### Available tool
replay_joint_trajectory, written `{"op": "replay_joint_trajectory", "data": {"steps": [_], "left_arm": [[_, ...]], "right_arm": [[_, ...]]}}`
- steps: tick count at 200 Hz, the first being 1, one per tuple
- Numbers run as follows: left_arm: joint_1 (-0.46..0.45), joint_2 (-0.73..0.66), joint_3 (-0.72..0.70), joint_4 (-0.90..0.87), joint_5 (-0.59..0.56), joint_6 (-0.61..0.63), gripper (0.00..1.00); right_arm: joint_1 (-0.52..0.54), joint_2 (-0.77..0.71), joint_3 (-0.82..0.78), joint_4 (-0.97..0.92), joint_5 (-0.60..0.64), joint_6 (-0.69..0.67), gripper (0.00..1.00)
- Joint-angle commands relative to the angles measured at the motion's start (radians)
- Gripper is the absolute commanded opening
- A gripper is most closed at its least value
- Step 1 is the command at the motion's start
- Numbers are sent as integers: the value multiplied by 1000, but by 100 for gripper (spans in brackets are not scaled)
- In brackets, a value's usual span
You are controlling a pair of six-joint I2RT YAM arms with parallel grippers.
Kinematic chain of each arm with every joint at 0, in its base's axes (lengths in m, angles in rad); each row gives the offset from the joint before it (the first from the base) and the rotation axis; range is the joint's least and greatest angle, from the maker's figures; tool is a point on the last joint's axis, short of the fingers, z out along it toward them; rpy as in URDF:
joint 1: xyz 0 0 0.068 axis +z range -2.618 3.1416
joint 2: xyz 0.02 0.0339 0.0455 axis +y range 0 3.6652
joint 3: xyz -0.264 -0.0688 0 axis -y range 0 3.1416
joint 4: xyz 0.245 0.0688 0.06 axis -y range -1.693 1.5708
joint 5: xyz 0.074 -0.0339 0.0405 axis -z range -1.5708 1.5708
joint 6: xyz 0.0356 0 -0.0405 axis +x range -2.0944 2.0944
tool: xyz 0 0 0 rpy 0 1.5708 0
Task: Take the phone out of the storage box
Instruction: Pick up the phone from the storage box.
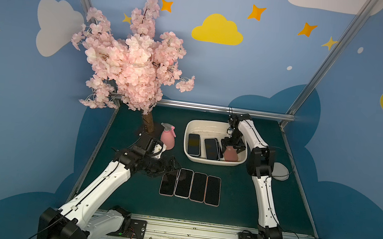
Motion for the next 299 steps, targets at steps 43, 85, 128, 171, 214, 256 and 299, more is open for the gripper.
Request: {"op": "replay_joint_trajectory", "data": {"steps": [43, 85, 128, 171, 214, 256, 299], "left_arm": [[3, -27, 23, -26, 2, -7, 100], [4, -43, 24, -25, -7, -15, 100], [4, -54, 26, -11, -11, -24, 100], [2, -45, 33, 33, 7, -34, 100], [2, 1, 65, 100, 42, -29, 100], [-35, 104, 127, 203, 64, -10, 100], [-127, 263, 249, 287, 32, -4, 100]], "right_arm": [[9, 80, -35, -63, 150, 14, 72], [6, 45, 56, -40, 93, 24, 67], [-19, -69, 49, 64, 18, 45, 65], [-39, -147, 27, 167, -98, 56, 65], [-76, -180, 25, 234, -297, 106, 65], [-97, -227, -22, 301, -511, 198, 65], [-61, -412, -310, 525, -707, 332, 65]]}}
